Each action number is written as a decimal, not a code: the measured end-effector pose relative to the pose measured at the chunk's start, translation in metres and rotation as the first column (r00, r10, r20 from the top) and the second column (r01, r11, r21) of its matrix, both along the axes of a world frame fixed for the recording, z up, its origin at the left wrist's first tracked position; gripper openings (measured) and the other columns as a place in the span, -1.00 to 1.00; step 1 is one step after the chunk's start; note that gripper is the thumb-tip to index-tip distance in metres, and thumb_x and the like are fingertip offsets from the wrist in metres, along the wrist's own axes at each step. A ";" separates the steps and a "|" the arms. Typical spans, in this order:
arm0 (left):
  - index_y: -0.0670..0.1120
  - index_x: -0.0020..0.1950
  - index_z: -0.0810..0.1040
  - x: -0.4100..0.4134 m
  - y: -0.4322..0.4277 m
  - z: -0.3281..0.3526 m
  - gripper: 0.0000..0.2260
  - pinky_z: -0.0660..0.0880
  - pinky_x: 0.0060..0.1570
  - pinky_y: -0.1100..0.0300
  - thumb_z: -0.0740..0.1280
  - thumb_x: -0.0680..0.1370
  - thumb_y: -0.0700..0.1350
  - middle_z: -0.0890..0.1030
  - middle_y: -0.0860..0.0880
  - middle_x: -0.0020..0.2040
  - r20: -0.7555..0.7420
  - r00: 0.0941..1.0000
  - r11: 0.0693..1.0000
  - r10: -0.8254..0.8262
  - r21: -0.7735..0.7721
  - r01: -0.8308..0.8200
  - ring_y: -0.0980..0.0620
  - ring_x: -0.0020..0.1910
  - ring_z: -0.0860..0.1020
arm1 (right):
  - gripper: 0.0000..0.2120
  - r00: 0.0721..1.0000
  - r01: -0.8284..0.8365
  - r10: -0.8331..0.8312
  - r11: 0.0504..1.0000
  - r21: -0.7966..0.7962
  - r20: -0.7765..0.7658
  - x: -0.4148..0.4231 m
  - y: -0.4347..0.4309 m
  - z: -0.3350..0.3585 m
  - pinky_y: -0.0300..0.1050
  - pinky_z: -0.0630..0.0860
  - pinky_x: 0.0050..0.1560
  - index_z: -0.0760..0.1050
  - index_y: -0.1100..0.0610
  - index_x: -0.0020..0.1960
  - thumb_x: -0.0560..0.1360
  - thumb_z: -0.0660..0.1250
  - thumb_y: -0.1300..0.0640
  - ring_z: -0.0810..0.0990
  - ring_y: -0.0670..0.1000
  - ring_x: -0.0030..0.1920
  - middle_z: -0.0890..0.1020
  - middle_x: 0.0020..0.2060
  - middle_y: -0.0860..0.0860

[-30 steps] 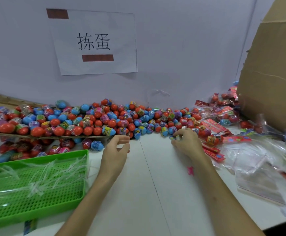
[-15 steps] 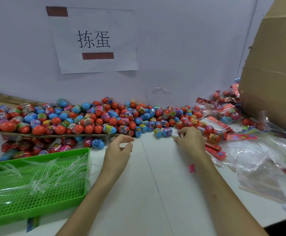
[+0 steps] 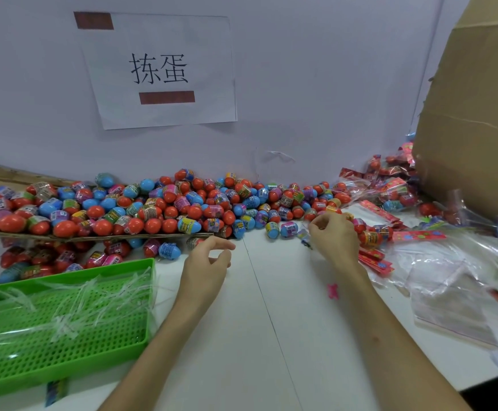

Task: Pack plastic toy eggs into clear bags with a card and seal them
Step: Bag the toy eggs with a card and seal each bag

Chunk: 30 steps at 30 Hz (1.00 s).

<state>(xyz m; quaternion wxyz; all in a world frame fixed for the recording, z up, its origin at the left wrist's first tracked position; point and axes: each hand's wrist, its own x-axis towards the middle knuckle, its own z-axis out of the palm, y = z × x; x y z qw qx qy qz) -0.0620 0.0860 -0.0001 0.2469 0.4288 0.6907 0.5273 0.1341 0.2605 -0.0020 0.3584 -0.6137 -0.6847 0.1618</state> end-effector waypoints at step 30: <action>-0.25 0.26 0.64 -0.003 -0.003 0.010 -0.57 0.61 0.16 -0.21 0.20 0.70 0.07 0.66 -0.32 0.21 0.856 0.479 0.967 -0.194 0.086 0.238 -0.32 0.17 0.67 | -0.74 0.331 -0.943 0.806 0.304 -0.136 -0.490 -0.056 -0.081 0.030 0.33 0.49 0.33 0.57 0.20 -0.09 0.62 0.35 0.01 0.63 0.30 0.20 0.69 0.14 0.23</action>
